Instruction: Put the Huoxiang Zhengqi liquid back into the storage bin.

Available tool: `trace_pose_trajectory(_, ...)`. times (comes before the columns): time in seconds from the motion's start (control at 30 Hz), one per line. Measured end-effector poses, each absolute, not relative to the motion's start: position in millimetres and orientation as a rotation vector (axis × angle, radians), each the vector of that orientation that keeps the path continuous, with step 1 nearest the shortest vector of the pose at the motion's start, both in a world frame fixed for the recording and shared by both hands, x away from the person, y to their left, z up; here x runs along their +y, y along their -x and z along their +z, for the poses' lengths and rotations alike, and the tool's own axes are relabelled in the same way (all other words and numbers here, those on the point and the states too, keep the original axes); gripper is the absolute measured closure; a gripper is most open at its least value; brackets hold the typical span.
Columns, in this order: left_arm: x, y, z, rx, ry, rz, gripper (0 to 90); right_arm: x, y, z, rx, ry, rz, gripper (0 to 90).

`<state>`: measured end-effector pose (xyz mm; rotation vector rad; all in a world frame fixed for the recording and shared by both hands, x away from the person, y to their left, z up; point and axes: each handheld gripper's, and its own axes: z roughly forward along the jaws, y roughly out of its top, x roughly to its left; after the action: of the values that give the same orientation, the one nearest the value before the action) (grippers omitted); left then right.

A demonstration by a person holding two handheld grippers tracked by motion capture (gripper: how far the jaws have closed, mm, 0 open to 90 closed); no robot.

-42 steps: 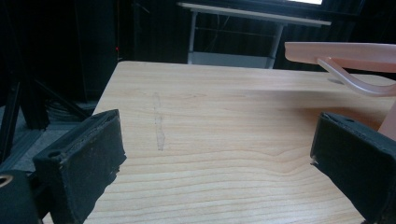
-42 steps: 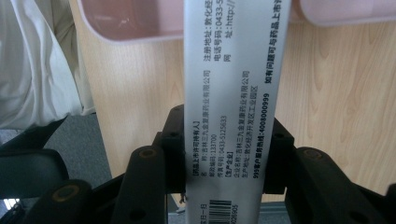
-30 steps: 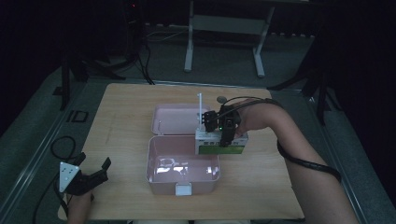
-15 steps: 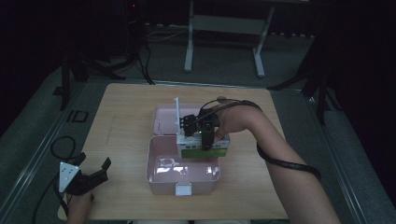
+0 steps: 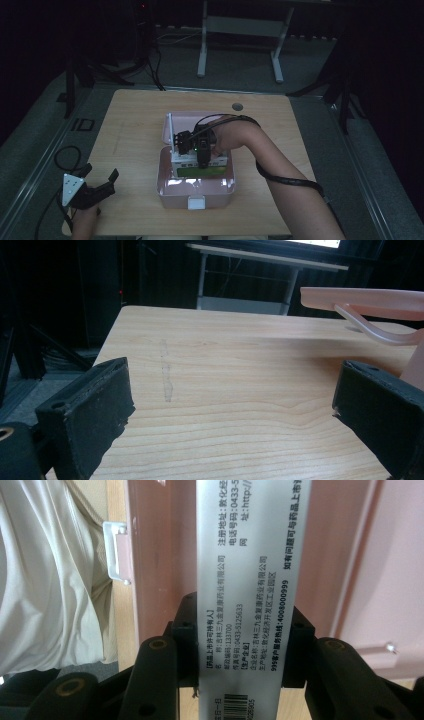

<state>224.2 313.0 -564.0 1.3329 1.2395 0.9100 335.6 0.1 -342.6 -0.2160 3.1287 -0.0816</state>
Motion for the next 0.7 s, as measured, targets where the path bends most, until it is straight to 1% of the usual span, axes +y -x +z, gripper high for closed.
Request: trace_pose_trajectory(0.7,312.4,-224.9,-563.8,1.239,-1.340,0.912,3.0,-7.7,-326.9,-402.6,3.182,0.232,-0.100,61.8)
